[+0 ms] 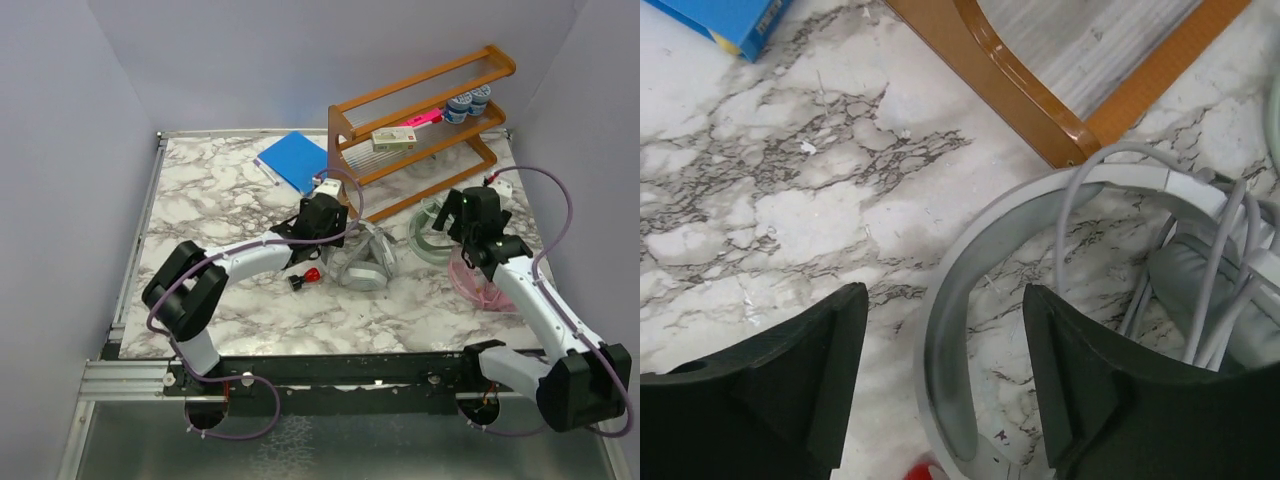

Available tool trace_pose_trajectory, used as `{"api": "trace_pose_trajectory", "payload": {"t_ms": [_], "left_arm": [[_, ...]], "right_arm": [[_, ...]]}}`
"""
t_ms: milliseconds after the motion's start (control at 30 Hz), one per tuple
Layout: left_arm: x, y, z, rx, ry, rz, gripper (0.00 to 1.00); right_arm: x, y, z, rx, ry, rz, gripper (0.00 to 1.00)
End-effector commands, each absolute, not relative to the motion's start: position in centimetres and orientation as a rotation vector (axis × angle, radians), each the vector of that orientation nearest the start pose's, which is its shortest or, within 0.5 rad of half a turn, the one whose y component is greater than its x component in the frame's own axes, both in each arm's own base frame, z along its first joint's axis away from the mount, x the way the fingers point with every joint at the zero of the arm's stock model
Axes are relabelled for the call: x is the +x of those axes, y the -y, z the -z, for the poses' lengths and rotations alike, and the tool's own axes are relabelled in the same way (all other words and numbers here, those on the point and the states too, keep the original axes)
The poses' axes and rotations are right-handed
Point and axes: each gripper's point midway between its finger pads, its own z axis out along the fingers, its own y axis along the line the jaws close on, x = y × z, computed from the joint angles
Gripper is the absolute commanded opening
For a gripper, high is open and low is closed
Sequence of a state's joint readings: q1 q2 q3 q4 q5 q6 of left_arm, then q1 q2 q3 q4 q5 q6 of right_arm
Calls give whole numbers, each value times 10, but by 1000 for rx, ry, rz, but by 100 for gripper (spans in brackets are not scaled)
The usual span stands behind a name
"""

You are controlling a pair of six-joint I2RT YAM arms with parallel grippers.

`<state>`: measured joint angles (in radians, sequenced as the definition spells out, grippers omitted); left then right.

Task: Wrap the headphones
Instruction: Place the headphones at the center of the board, then reset both arms

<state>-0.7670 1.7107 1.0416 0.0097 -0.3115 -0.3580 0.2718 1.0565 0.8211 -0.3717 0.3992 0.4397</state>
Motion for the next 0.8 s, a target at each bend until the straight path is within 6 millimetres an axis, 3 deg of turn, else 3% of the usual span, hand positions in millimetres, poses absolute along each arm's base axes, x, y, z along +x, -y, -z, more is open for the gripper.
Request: {"api": "trace_pose_trajectory", "payload": {"t_ms": [0,200,467,633,767], "left_arm": [[361,280,-128,236,-2104,315,71],[357,265,-156,213,-2055,325,74],[341,231,-180,163,-2018,307,74],[336,217,-190,139,-1995,301,75],[336,209,-194,106,-1981,283,75]], "right_arm": [[308,-14,-132,626,-2219,50,100],[318,-13,-114,674,-2237,56,100],[312,18,-92,900,-2233,292,100],[314,22,-109,868,-2168,276,100],[322,15,-130,722,-2157,206,100]]}}
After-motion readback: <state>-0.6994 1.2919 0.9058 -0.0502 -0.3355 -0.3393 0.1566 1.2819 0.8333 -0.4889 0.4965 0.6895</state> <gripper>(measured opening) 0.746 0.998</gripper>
